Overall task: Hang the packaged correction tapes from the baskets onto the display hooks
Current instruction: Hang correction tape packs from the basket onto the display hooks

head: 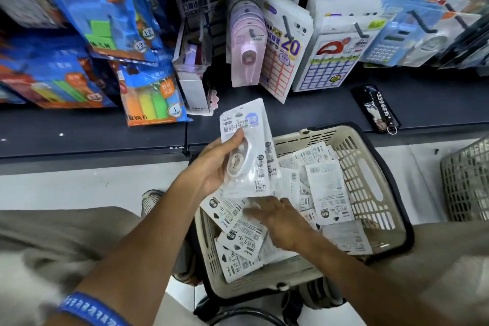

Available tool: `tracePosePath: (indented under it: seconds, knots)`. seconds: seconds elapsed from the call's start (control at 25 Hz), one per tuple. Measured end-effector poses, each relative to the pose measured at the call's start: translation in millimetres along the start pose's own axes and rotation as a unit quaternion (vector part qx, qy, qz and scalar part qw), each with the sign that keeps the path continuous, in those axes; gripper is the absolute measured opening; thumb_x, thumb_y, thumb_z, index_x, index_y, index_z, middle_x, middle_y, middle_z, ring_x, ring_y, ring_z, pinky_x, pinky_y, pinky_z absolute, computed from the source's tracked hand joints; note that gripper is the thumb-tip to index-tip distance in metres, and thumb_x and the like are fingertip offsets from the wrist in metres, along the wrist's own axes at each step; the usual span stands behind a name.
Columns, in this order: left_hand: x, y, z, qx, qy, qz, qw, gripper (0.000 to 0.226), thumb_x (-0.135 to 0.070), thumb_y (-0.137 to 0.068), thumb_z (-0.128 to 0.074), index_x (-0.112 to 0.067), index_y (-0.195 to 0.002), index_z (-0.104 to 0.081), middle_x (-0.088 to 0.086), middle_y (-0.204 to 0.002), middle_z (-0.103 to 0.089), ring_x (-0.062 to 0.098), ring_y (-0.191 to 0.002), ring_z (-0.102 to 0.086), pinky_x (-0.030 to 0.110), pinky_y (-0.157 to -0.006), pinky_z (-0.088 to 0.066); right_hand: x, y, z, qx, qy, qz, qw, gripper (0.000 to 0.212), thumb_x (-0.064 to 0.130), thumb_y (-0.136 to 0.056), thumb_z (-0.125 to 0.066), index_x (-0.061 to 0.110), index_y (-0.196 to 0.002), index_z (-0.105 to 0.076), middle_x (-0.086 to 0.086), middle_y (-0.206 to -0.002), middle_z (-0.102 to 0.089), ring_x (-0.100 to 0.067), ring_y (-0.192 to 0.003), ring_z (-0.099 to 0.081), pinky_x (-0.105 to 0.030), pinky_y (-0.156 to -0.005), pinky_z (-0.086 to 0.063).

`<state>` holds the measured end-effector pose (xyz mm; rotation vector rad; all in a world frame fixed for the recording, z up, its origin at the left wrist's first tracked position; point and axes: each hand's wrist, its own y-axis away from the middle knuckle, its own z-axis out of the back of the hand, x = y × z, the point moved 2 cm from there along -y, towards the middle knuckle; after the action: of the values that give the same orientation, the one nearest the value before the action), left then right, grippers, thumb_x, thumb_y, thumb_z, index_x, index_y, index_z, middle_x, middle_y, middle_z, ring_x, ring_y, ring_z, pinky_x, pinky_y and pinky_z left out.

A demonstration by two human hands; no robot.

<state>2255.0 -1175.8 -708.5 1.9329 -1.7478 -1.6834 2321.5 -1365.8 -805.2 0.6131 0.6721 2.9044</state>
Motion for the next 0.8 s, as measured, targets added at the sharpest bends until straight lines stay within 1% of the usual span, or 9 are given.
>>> tracePosePath:
  seconds: [0.04,0.12,0.16,0.24,0.36,0.48,0.56,0.72,0.8]
  knots:
    - [-2.5,2.2,3.1,0.014,0.015,-0.012,1.000,0.053,-0.029,-0.079,-0.076,-0.008,-0.126,-0.066,0.008,-0.104,-0.077,0.022,-0.085,-0.076,0.035,-0.074,-0.064,5.2,2.5,-15.2,0.011,0.076,0.038,0.996,0.081,-0.007,-0.084,-0.062,0.028,-0.151,-0.032,-0.005,-0.165,-0.023,-0.032,-0.147,-0.029,-0.053,-0.121,-0.026]
    - [-8.9,5.8,5.0,0.029,0.041,-0.044,0.998,0.056,-0.014,-0.077,-0.074,-0.009,-0.132,-0.063,0.008,-0.108,-0.076,0.021,-0.086,-0.075,0.033,-0.070,-0.062,1.1,-1.2,-16.7,-0.077,0.075,0.078,0.991,0.075,0.002,-0.085,-0.070,0.029,-0.149,-0.043,0.002,-0.161,-0.036,-0.031,-0.149,-0.030,-0.052,-0.122,-0.026]
    - [-12.0,7.2,5.9,0.013,0.047,-0.061,0.997,0.058,-0.011,-0.074,-0.076,-0.010,-0.130,-0.063,0.009,-0.107,-0.077,0.022,-0.085,-0.076,0.035,-0.069,-0.062,-4.6,-4.4,-4.7,-0.117,0.014,0.075,0.990,0.059,0.008,-0.088,-0.072,0.027,-0.141,-0.057,0.003,-0.151,-0.052,-0.026,-0.143,-0.044,-0.048,-0.118,-0.036]
    - [-18.2,7.6,8.7,-0.055,0.035,-0.102,0.993,0.055,-0.010,-0.067,-0.082,-0.014,-0.121,-0.068,0.008,-0.104,-0.079,0.024,-0.084,-0.076,0.038,-0.069,-0.062,-20.4,-2.2,36.2,-0.108,-0.260,0.026,0.959,0.028,0.014,-0.094,-0.069,0.021,-0.121,-0.075,0.003,-0.127,-0.072,-0.012,-0.118,-0.066,-0.030,-0.101,-0.052]
    - [-26.7,4.0,13.7,-0.160,-0.093,-0.161,0.969,0.039,-0.011,-0.070,-0.089,-0.026,-0.103,-0.074,-0.007,-0.093,-0.081,0.015,-0.083,-0.078,0.031,-0.069,-0.062,-56.0,19.2,101.5,-0.041,-0.536,-0.064,0.841,0.018,0.019,-0.095,-0.066,0.026,-0.095,-0.082,0.007,-0.093,-0.078,-0.003,-0.083,-0.070,-0.015,-0.074,-0.050]
    - [-24.5,3.4,9.5,-0.182,-0.160,-0.164,0.956,0.036,-0.016,-0.069,-0.091,-0.028,-0.098,-0.073,-0.013,-0.089,-0.080,0.012,-0.084,-0.078,0.031,-0.075,-0.061,-76.5,37.8,133.0,-0.104,-0.693,-0.106,0.706,0.021,0.021,-0.086,-0.067,0.012,-0.100,-0.081,-0.007,-0.094,-0.078,-0.017,-0.080,-0.069,-0.025,-0.067,-0.055]
    - [-13.8,0.8,5.3,-0.157,-0.188,-0.131,0.961,0.048,-0.024,-0.063,-0.093,-0.027,-0.105,-0.071,-0.006,-0.097,-0.081,0.020,-0.092,-0.077,0.042,-0.087,-0.060,-65.7,30.5,137.3,-0.158,-0.756,-0.112,0.625,0.021,0.021,-0.086,-0.067,0.014,-0.099,-0.081,-0.005,-0.092,-0.077,-0.015,-0.076,-0.070,-0.025,-0.061,-0.057]
    - [0.6,0.4,0.7,-0.014,-0.041,-0.013,0.999,0.077,-0.072,-0.064,-0.077,-0.027,-0.126,-0.070,0.007,-0.121,-0.075,0.033,-0.114,-0.070,0.054,-0.103,-0.051,-17.9,-7.3,131.0,-0.280,-0.699,-0.197,0.628,0.009,0.017,-0.092,-0.073,0.014,-0.090,-0.081,-0.001,-0.084,-0.078,-0.014,-0.072,-0.069,-0.026,-0.059,-0.054]
    - [0.3,1.2,1.8,0.026,-0.064,-0.008,0.998,0.080,-0.080,-0.060,-0.075,-0.028,-0.120,-0.075,0.006,-0.120,-0.076,0.029,-0.114,-0.071,0.047,-0.101,-0.053,-2.8,-14.0,127.1,-0.329,-0.627,-0.204,0.675,0.009,0.013,-0.092,-0.073,0.008,-0.089,-0.081,-0.006,-0.084,-0.079,-0.013,-0.072,-0.070,-0.026,-0.065,-0.056]
